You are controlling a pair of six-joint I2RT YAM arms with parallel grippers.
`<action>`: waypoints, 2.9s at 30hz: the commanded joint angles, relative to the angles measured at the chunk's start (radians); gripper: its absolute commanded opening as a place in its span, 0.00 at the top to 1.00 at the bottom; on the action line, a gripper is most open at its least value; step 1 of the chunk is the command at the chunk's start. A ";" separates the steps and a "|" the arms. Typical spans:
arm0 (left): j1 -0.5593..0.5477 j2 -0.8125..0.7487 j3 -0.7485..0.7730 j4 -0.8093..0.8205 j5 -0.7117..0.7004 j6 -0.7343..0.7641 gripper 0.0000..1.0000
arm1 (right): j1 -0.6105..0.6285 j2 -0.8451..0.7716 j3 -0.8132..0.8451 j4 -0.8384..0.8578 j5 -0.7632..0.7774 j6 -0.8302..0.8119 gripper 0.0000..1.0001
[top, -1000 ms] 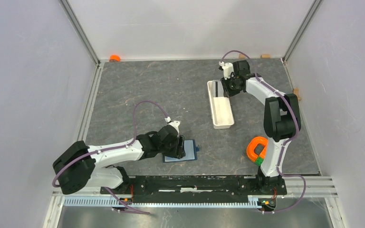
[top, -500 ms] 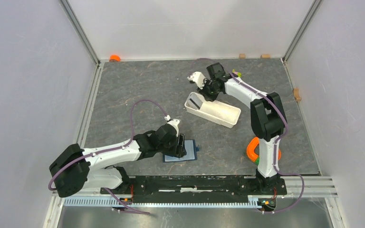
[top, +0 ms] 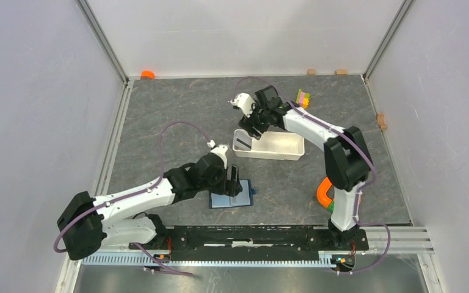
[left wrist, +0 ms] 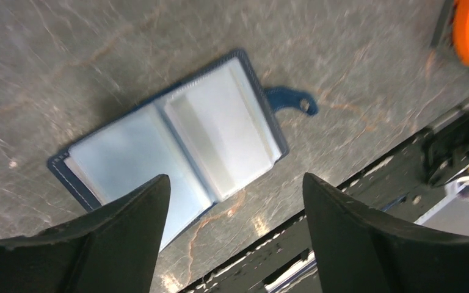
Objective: Put the credit cards into the card holder
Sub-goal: Move the storage box to the center of the board, then pick up the credit card from the storage box.
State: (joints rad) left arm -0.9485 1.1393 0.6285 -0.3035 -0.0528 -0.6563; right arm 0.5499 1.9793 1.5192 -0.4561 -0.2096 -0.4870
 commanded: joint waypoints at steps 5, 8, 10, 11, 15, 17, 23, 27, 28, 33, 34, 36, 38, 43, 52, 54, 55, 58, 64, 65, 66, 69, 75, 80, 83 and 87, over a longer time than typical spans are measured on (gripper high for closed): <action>0.227 0.046 0.219 -0.077 0.058 0.057 0.04 | -0.042 -0.347 -0.160 0.191 0.192 0.358 0.17; 0.323 0.128 0.332 -0.097 0.142 0.112 0.03 | -0.080 -0.411 -0.226 0.167 0.191 0.415 0.15; 0.366 0.206 0.422 -0.121 0.180 0.146 0.03 | -0.105 -0.463 -0.290 0.174 0.188 0.431 0.14; 0.378 0.256 0.475 -0.139 0.196 0.165 0.03 | -0.120 -0.491 -0.325 0.179 0.186 0.439 0.14; 0.399 0.466 0.663 -0.210 0.250 0.220 0.03 | -0.154 -0.579 -0.420 0.193 0.174 0.430 0.13; 0.400 0.565 0.745 -0.238 0.246 0.255 0.04 | -0.162 -0.618 -0.463 0.205 0.183 0.429 0.12; 0.407 0.793 0.912 -0.285 0.181 0.327 0.03 | -0.180 -0.709 -0.556 0.253 0.150 0.441 0.10; 0.414 0.852 0.943 -0.285 0.169 0.349 0.03 | -0.187 -0.743 -0.582 0.264 0.146 0.439 0.10; 0.417 0.864 0.948 -0.285 0.169 0.354 0.03 | -0.189 -0.748 -0.588 0.268 0.147 0.441 0.10; 0.445 0.896 0.944 -0.289 0.175 0.353 0.05 | -0.195 -0.752 -0.591 0.275 0.140 0.445 0.10; 0.447 0.893 0.936 -0.290 0.168 0.355 0.05 | -0.196 -0.752 -0.591 0.275 0.138 0.446 0.10; 0.450 0.886 0.923 -0.290 0.152 0.366 0.06 | -0.195 -0.752 -0.591 0.277 0.137 0.445 0.10; 0.453 0.882 0.915 -0.290 0.142 0.369 0.07 | -0.197 -0.752 -0.592 0.276 0.137 0.446 0.10; 0.465 0.874 0.904 -0.294 0.142 0.373 0.08 | -0.199 -0.753 -0.592 0.274 0.136 0.446 0.10; 0.473 0.805 0.865 -0.298 0.144 0.371 0.09 | -0.199 -0.743 -0.589 0.270 0.123 0.448 0.10; 0.474 0.794 0.861 -0.298 0.145 0.371 0.10 | -0.199 -0.742 -0.589 0.268 0.122 0.447 0.11; 0.476 0.790 0.857 -0.297 0.147 0.370 0.10 | -0.199 -0.743 -0.588 0.267 0.123 0.447 0.11; 0.479 0.776 0.852 -0.298 0.152 0.366 0.11 | -0.198 -0.746 -0.587 0.267 0.122 0.447 0.11; 0.487 0.753 0.840 -0.298 0.163 0.367 0.21 | -0.198 -0.742 -0.585 0.264 0.119 0.447 0.11; 0.488 0.749 0.838 -0.298 0.170 0.366 0.25 | -0.198 -0.742 -0.585 0.263 0.118 0.447 0.11; 0.488 0.745 0.836 -0.298 0.174 0.367 0.28 | -0.199 -0.742 -0.585 0.264 0.117 0.447 0.11; 0.488 0.737 0.829 -0.296 0.182 0.369 0.32 | -0.199 -0.739 -0.585 0.263 0.115 0.447 0.11; 0.488 0.721 0.821 -0.296 0.188 0.367 0.42 | -0.199 -0.738 -0.584 0.261 0.108 0.447 0.11; 0.489 0.708 0.816 -0.293 0.194 0.366 0.49 | -0.199 -0.736 -0.582 0.260 0.106 0.445 0.11; 0.489 0.703 0.810 -0.290 0.204 0.368 0.58 | -0.199 -0.734 -0.582 0.260 0.104 0.445 0.11; 0.489 0.691 0.800 -0.277 0.219 0.367 0.66 | -0.198 -0.734 -0.583 0.260 0.105 0.445 0.11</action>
State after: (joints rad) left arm -0.4667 1.8835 1.4437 -0.5953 0.1444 -0.3347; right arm 0.3531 1.2465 0.9302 -0.2249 -0.0971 -0.0490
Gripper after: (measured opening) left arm 0.357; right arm 0.887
